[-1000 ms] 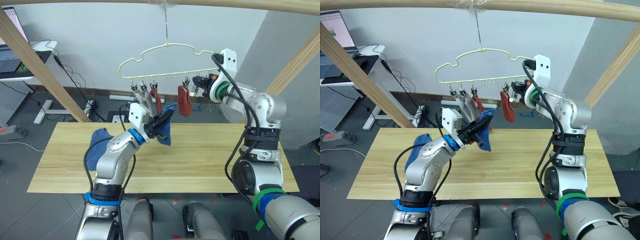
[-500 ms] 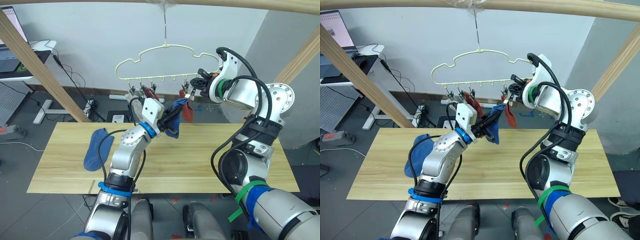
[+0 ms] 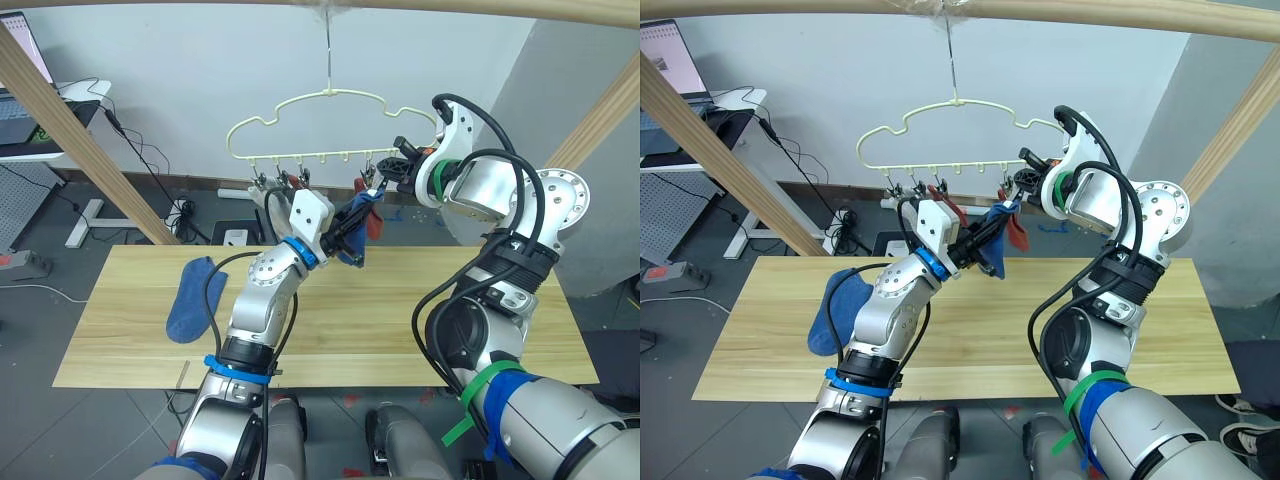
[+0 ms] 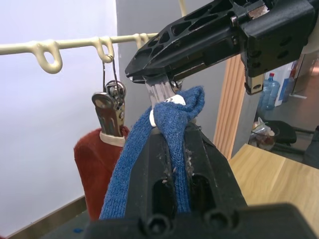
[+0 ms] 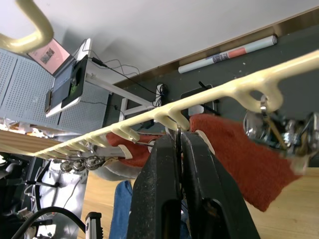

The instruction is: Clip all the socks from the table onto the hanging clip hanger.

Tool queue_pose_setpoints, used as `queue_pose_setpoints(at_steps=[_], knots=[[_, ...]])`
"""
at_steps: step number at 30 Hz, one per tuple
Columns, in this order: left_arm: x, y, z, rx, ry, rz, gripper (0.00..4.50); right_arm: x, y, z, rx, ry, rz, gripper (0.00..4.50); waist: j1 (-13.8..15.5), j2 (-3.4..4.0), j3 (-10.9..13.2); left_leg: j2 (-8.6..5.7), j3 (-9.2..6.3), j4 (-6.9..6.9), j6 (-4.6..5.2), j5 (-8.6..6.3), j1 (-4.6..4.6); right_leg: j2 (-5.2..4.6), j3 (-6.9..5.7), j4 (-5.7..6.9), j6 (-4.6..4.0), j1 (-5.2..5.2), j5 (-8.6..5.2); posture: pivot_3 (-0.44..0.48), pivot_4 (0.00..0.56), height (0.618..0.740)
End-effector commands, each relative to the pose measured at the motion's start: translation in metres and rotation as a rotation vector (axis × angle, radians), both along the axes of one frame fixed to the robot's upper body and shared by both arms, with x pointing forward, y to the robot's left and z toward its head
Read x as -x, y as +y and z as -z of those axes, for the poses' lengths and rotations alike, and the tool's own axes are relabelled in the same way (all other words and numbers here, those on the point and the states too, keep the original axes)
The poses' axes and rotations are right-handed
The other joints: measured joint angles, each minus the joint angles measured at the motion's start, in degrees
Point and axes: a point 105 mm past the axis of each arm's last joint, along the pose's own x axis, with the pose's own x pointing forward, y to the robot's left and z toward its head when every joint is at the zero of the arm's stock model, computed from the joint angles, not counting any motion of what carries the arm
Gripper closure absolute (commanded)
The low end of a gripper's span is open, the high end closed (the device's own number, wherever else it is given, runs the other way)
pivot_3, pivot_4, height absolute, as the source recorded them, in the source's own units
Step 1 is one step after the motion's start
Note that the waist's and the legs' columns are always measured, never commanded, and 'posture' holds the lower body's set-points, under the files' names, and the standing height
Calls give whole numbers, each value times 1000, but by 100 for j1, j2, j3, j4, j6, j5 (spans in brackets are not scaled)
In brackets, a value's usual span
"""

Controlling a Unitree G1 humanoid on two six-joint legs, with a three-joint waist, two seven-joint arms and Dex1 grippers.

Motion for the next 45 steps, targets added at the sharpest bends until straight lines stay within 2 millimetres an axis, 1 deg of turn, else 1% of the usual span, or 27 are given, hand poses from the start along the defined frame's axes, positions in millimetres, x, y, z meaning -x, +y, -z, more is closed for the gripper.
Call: queue_pose_setpoints(at_steps=[1, 5, 8, 11, 14, 18, 21, 23, 24, 25, 26, 27, 29, 31, 34, 36, 39, 41, 43, 45], knots=[[4, -6, -13, 16, -61, 12, 4492, 4, 4, -15, -14, -46, -10, 4500, 0, 0, 0, 0, 0, -1, 0, 0, 0, 0, 0, -1, 0, 0, 0, 43, 242, 740], [5, -8, -12, 18, -59, 21, 4492, 5, 7, -15, -16, -45, -23, 4500, 0, 0, 0, 0, 1, -5, 0, 0, -1, 0, 0, -8, 0, 0, 0, 43, 242, 740], [5, -8, -13, 16, -58, 24, 4500, 6, 7, -16, -17, -51, -34, 3641, 0, 0, 0, 0, 1, -7, 0, 0, -2, 0, 0, -13, 0, 0, 0, 43, 241, 740], [5, -10, -12, 18, -49, 34, 4500, 6, 5, -16, -6, -62, -30, 2468, 0, 1, 1, 1, 2, -9, 0, 0, -3, 0, 0, -14, 0, 0, 0, 42, 237, 740], [6, -12, -12, 18, -37, 43, 4500, 6, 1, -17, 7, -75, -24, 1456, 0, 1, 0, 0, 2, -10, 0, 0, -3, 0, 0, -16, 0, 0, 0, 40, 234, 740], [11, -25, -6, 29, 22, 109, 4500, 13, -12, -21, 43, -129, -22, 97, 8, 1, 0, 0, 1, -10, 0, 0, -5, 0, -1, -18, 0, 0, 0, 30, 229, 740], [13, -33, -3, 63, 84, 155, 4500, 22, -23, -23, 108, -212, -44, 97, 10, 0, 0, -3, -1, -10, 1, 0, -12, -1, -4, -33, 0, 3, 1, 11, 223, 740], [14, -36, -3, 101, 125, 182, 3881, 27, -28, -24, 146, -251, -57, 70, -8, 1, 0, -4, 1, -9, 2, -2, -17, -2, -1, -40, 2, 3, 1, 11, 223, 740], [14, -37, -3, 113, 145, 191, 3667, 30, -29, -26, 160, -279, -65, 70, -17, 1, 0, -4, 3, -9, 3, -2, -17, -2, -1, -41, 2, 3, 2, 3, 219, 740], [13, -37, -2, 120, 159, 196, 3355, 33, -30, -28, 183, -311, -74, 70, -28, 1, 0, -3, 2, -9, 3, -2, -17, -1, -1, -42, 2, 3, 1, 3, 219, 740], [13, -37, -2, 125, 169, 196, 3126, 35, -31, -29, 206, -337, -81, 70, -47, 1, 0, -1, 2, -10, 3, -2, -17, 0, -2, -42, 2, 3, 1, 3, 219, 740], [12, -37, -2, 127, 175, 195, 2772, 36, -32, -29, 222, -354, -86, 70, -68, 1, 0, 0, 2, -10, 3, -2, -16, 2, -2, -41, 2, 3, 1, 3, 219, 740], [11, -34, -3, 169, 217, 202, 2183, 40, -36, -30, 323, -443, -86, 70, -115, 1, 0, 2, 0, -10, 3, -2, -15, 4, -3, -41, 2, 3, 1, -3, 215, 740], [11, -32, -4, 197, 253, 213, 1587, 42, -37, -29, 368, -505, -87, 70, -153, 1, 0, 1, 1, -9, 3, -2, -15, 4, -1, -41, 3, 3, 1, -1, 214, 740], [12, -25, -1, 181, 263, 207, 665, 42, -37, -20, 421, -564, -67, 70, -177, 1, -1, 0, 4, -5, 3, -2, -14, 4, 2, -38, 4, 3, 1, 4, 211, 740], [14, -19, 1, 169, 266, 201, 76, 41, -38, -11, 493, -605, -54, 70, -173, 1, -1, 0, 2, -3, 3, -2, -12, 4, 0, -36, 5, 4, 1, 14, 207, 740], [20, -6, 2, 137, 263, 192, 31, 41, -35, 3, 560, -647, -39, 70, -173, 1, -1, 0, 3, -2, 2, -1, -12, 3, 1, -35, 4, 5, 1, 25, 207, 740], [28, 9, 3, 87, 249, 182, 31, 38, -34, 10, 586, -665, 4, 70, -176, 1, -1, 1, 3, -1, 1, -1, -11, 3, 2, -34, 4, 5, 1, 25, 207, 740], [35, 23, 3, 46, 235, 171, 31, 36, -35, 15, 611, -683, 50, 70, -173, 1, -1, 5, 2, -2, 1, 0, -8, 4, 2, -32, 4, 5, 1, 52, 211, 740], [39, 36, 1, 4, 213, 151, 31, 33, -35, 17, 635, -707, 93, 70, -155, 1, -1, 6, -1, -2, -1, 0, -6, 4, 0, -26, 4, 5, 1, 58, 213, 740]])
